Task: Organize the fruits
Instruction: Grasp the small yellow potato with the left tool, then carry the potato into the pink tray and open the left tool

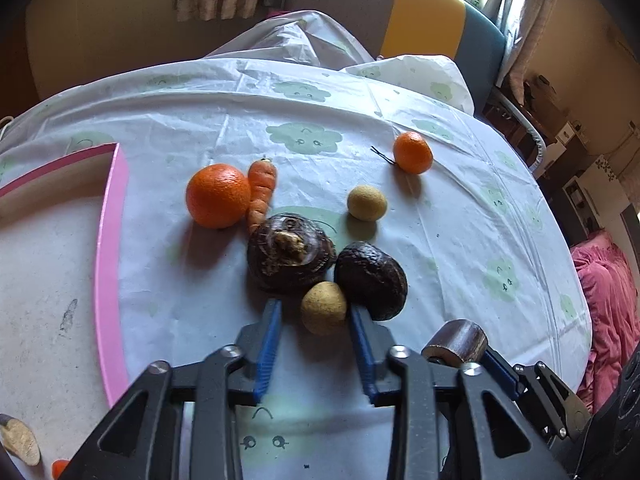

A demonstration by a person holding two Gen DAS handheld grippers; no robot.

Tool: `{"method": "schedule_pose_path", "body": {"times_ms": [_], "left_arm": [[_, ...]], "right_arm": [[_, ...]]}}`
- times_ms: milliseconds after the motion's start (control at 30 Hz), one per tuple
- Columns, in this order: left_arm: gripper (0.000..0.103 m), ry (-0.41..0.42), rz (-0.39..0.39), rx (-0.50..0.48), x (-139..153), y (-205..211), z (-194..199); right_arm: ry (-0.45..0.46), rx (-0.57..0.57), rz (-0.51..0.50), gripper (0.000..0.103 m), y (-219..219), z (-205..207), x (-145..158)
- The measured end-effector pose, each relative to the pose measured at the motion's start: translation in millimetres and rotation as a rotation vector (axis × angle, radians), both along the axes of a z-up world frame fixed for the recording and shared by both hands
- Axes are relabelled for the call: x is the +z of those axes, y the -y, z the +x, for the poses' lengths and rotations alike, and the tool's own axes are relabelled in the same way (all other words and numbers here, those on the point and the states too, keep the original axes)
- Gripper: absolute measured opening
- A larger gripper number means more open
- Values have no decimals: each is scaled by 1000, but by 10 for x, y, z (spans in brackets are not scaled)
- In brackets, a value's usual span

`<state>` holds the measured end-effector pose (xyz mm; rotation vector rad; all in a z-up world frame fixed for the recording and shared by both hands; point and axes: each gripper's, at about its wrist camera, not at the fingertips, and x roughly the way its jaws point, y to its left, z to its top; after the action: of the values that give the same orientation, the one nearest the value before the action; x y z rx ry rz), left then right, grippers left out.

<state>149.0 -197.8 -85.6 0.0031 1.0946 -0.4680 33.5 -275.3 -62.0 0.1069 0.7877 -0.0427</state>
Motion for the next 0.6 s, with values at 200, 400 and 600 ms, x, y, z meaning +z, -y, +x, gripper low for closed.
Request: {"method": "schedule_pose_path", "body": {"times_ms": [200, 400, 600], "left_arm": [[24, 39, 19, -7, 24, -13, -94], [24, 63, 26, -3, 82, -107, -189], [24, 117, 15, 5, 260, -244, -347]], "right_arm": [[3, -1, 6, 32, 6, -8, -14], [0, -3, 5, 31, 5, -4, -20], [0, -2, -1, 31, 6, 2, -26]]}}
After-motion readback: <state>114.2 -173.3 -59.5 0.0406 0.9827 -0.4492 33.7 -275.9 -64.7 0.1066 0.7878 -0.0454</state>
